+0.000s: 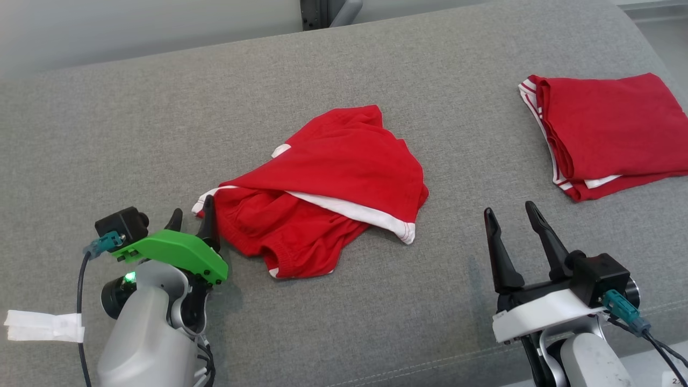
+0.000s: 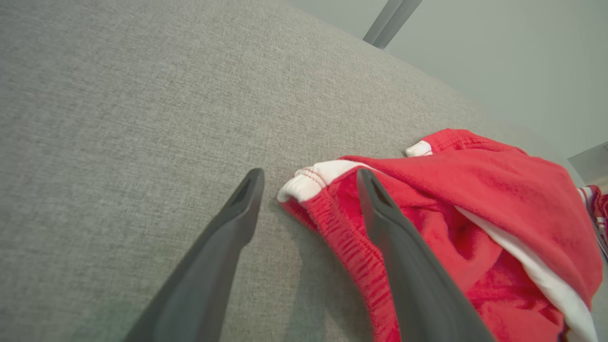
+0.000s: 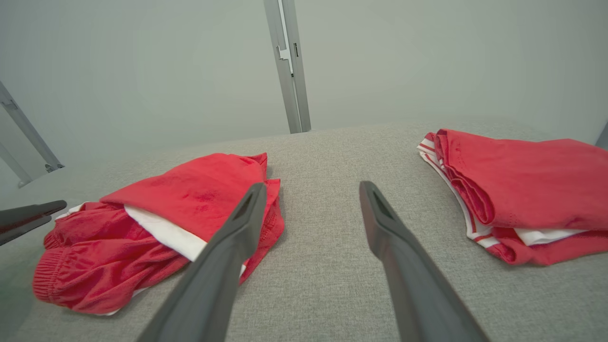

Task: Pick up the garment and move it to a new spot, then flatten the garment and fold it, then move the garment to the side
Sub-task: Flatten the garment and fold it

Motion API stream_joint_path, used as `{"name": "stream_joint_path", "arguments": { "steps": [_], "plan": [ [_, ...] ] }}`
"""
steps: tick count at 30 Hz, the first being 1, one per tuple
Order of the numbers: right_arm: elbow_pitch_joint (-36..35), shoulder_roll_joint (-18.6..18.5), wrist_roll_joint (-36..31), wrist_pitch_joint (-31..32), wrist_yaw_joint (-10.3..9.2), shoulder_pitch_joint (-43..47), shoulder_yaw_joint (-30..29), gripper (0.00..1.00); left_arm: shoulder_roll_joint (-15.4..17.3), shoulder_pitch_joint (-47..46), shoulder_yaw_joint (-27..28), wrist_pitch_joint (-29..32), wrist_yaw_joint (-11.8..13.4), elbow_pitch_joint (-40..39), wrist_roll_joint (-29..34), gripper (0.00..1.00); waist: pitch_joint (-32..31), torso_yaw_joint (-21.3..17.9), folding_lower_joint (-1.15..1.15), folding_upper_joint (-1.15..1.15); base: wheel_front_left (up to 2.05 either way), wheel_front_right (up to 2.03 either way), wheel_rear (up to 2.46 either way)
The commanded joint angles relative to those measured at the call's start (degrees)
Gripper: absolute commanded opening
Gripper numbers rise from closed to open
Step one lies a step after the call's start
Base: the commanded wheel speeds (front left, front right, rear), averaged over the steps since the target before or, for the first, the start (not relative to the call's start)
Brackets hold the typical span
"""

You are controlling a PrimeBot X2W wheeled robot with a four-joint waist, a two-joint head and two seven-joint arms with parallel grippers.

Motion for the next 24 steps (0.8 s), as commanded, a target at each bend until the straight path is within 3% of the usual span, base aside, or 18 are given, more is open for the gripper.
{"name": "stream_joint_path", "arguments": {
  "steps": [1, 8, 17, 18, 19, 20, 21, 22, 23, 24],
  "plan": [
    [0.07, -0.08, 0.21, -0.15, -0.09, -0.67, -0.13, 1.0, 0.34, -0.94, 0.18, 0.35, 0.22, 0.33, -0.24, 1.0, 0.42, -0.25, 0.0, 0.58, 0.0, 0.0, 0.0],
    [0.18, -0.09, 0.55, -0.15, -0.09, -0.73, -0.33, 1.0, 0.97, -1.8, -0.28, 2.03, 1.49, 0.95, -0.11, 1.0, 0.41, 0.28, 0.0, 0.58, 0.0, 0.0, 0.0],
    [0.26, -0.1, 0.71, -0.15, -0.09, -1.37, 0.41, 1.0, 0.3, -0.79, -2.53, 5.32, 1.0, -0.3, -2.76, 0.98, 1.08, 0.08, 0.0, 0.58, 0.0, 0.0, 0.0],
    [0.29, -0.1, 0.71, -0.15, -0.09, -1.52, 0.49, 1.0, 0.27, -1.16, -2.71, 5.34, 0.84, -0.27, -3.02, 0.89, 1.2, -0.1, 0.0, 0.58, 0.0, 0.0, 0.0],
    [0.36, -0.09, 0.72, -0.15, -0.09, -1.66, 0.58, 1.0, 0.26, -1.53, -2.83, 5.23, 0.84, -0.16, -3.31, 0.71, 1.29, -0.32, 0.0, 0.58, 0.0, 0.0, 0.0],
    [0.42, -0.09, 0.75, -0.15, -0.09, -1.71, 0.65, 1.0, 0.24, -1.86, -3.15, 4.8, 0.95, -0.09, -3.08, 0.45, 1.35, -0.55, 0.0, 0.58, 0.0, 0.0, 0.0],
    [0.48, -0.09, 0.81, -0.15, -0.09, -1.74, 0.54, 1.0, 0.22, -2.2, -3.4, 4.14, 0.96, -0.17, -2.77, 0.31, 1.41, -0.72, 0.0, 0.58, 0.0, 0.0, 0.0],
    [0.53, -0.1, 0.87, -0.15, -0.09, -1.79, 0.37, 1.0, 0.21, -2.57, -3.41, 3.12, 0.81, -0.42, -2.74, 0.07, 1.45, -0.86, 0.0, 0.58, 0.0, 0.0, 0.0],
    [0.57, -0.1, 0.88, -0.15, -0.09, -1.84, 0.24, 1.0, 0.23, -2.94, -3.52, 2.08, 0.61, -0.71, -2.64, 0.0, 1.45, -0.97, 0.0, 0.58, 0.0, 0.0, 0.0],
    [0.62, -0.09, 0.86, -0.15, -0.09, -1.87, 0.07, 1.0, 0.21, -3.29, -3.96, 0.92, 0.23, -1.11, -2.18, 0.0, 1.44, -1.01, 0.0, 0.58, 0.0, 0.0, 0.0]
  ]
}}
